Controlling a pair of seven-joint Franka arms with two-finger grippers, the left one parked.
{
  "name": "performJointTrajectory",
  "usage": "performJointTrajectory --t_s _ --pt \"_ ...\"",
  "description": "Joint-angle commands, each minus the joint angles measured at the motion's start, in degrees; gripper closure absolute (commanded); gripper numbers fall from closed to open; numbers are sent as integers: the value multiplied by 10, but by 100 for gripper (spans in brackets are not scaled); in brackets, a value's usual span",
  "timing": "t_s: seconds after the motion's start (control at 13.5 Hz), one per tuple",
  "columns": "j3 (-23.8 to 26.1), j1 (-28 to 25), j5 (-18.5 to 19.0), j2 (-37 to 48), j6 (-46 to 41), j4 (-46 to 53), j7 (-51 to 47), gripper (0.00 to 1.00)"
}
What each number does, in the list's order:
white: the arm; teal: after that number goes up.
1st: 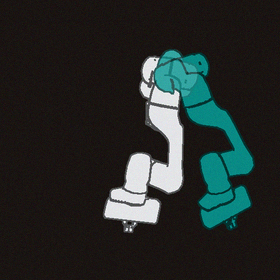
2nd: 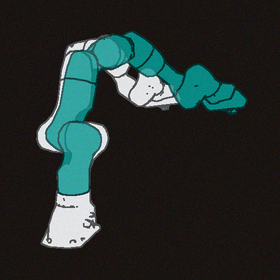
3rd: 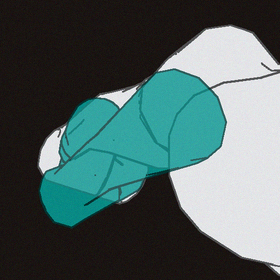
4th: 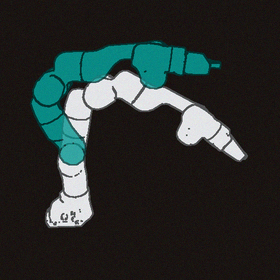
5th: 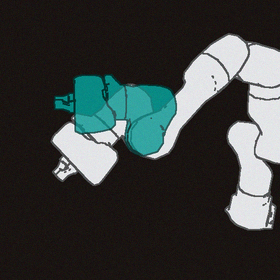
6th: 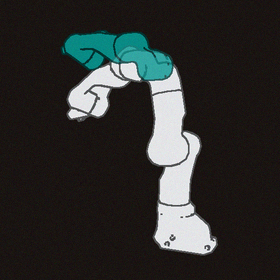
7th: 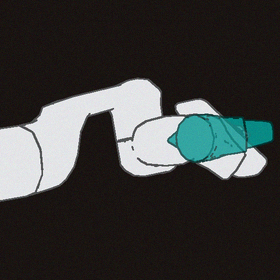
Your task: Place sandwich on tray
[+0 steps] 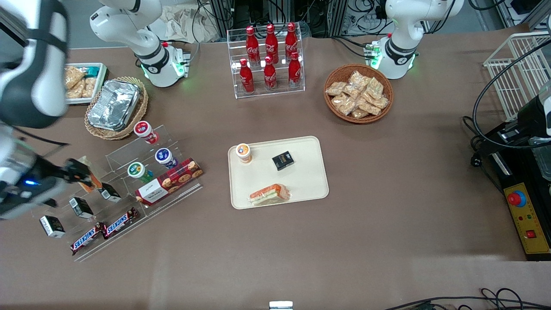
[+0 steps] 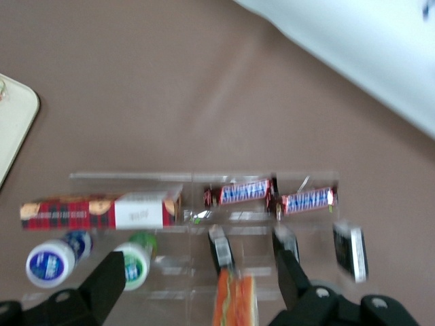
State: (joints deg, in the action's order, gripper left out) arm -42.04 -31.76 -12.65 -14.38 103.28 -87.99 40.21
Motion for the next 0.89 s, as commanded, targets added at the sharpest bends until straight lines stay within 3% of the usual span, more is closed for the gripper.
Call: performJointTrajectory --t_s 0.0,0.15,0.3,0.37,0.59,0.67,0.81 --pt "20 51 0 47 -79 -6 -51 0" --pt "21 72 20 67 -114 -6 -54 0" --pt "28 78 77 103 -128 -7 -70 0" --pt "61 100 92 120 -133 -7 -77 0" --pt "228 248 104 154 -170 -9 -170 0" --pt "253 260 121 156 -176 -9 -180 0" --pt "255 261 128 156 -180 -9 -179 0"
